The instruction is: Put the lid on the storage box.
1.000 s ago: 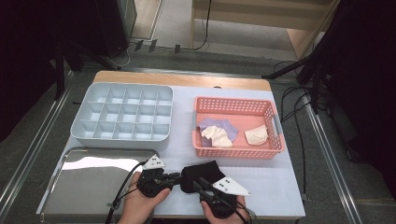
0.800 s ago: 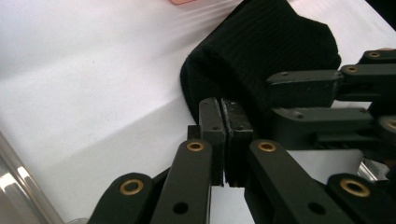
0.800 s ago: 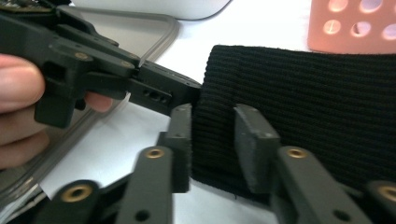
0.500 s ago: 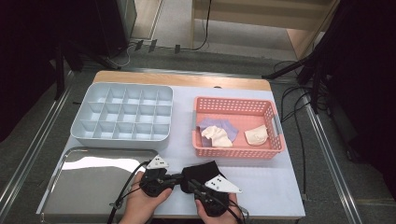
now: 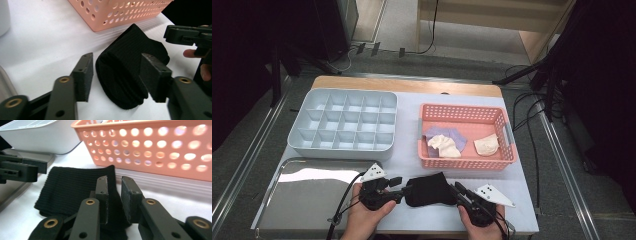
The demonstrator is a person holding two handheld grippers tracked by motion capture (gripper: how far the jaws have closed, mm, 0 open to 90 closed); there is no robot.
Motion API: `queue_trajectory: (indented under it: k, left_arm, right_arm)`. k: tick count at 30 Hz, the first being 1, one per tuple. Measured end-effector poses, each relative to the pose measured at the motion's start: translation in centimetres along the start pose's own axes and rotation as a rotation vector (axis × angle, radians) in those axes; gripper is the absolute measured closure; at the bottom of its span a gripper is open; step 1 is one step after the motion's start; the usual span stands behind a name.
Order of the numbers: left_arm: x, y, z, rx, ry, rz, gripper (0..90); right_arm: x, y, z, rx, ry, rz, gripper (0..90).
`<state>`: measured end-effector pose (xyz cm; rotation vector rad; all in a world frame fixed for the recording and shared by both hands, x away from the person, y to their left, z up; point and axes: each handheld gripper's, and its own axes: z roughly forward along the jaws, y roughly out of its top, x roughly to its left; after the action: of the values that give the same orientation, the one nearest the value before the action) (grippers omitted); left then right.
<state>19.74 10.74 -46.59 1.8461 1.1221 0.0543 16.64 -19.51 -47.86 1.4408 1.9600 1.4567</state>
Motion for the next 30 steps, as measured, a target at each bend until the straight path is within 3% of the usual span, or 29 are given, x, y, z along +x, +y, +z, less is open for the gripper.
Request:
queue_trajectory:
  k: [5,7,10,12,13,15,19,24,27,30]
  left_arm:
    - [-0.4,-0.2,0.7,0.021,0.030,0.001,40.0]
    - [-0.5,-0.2,0.8,0.030,0.026,-0.001,40.1]
    - [-0.7,-0.2,1.1,0.044,0.029,0.014,40.1]
    - [-0.8,-0.3,1.4,0.051,0.043,0.031,40.3]
    - [-0.9,-0.3,1.5,0.060,0.050,0.034,40.6]
    - [-0.9,-0.2,1.8,0.081,0.056,0.035,42.1]
    - [-1.2,-0.3,2.1,0.113,0.052,0.057,52.8]
    - [-0.9,-0.3,2.0,0.113,0.029,0.036,63.1]
    - [-0.8,-0.2,2.1,0.114,0.019,0.033,67.7]
    - [-0.9,-0.1,1.9,0.113,0.016,0.042,73.0]
  right_arm:
    - [-0.1,-0.2,0.4,-0.014,0.007,-0.043,69.9]
    - [-0.4,-0.3,0.4,-0.007,0.006,-0.032,68.8]
    - [-1.3,-1.1,0.2,0.031,-0.036,-0.087,66.6]
    - [-2.2,-1.9,0.0,0.044,-0.040,-0.065,66.4]
    - [-2.5,-2.2,0.0,0.049,-0.028,-0.022,66.0]
    - [-2.5,-2.1,0.1,0.053,-0.042,-0.015,65.1]
    - [-2.2,-1.9,0.5,0.095,-0.069,-0.024,65.0]
    - [-2.1,-1.9,0.5,0.100,-0.063,-0.021,67.4]
    - [-1.8,-2.0,0.4,0.107,-0.071,-0.045,67.9]
    - [-1.4,-2.3,0.3,0.091,-0.085,-0.010,64.0]
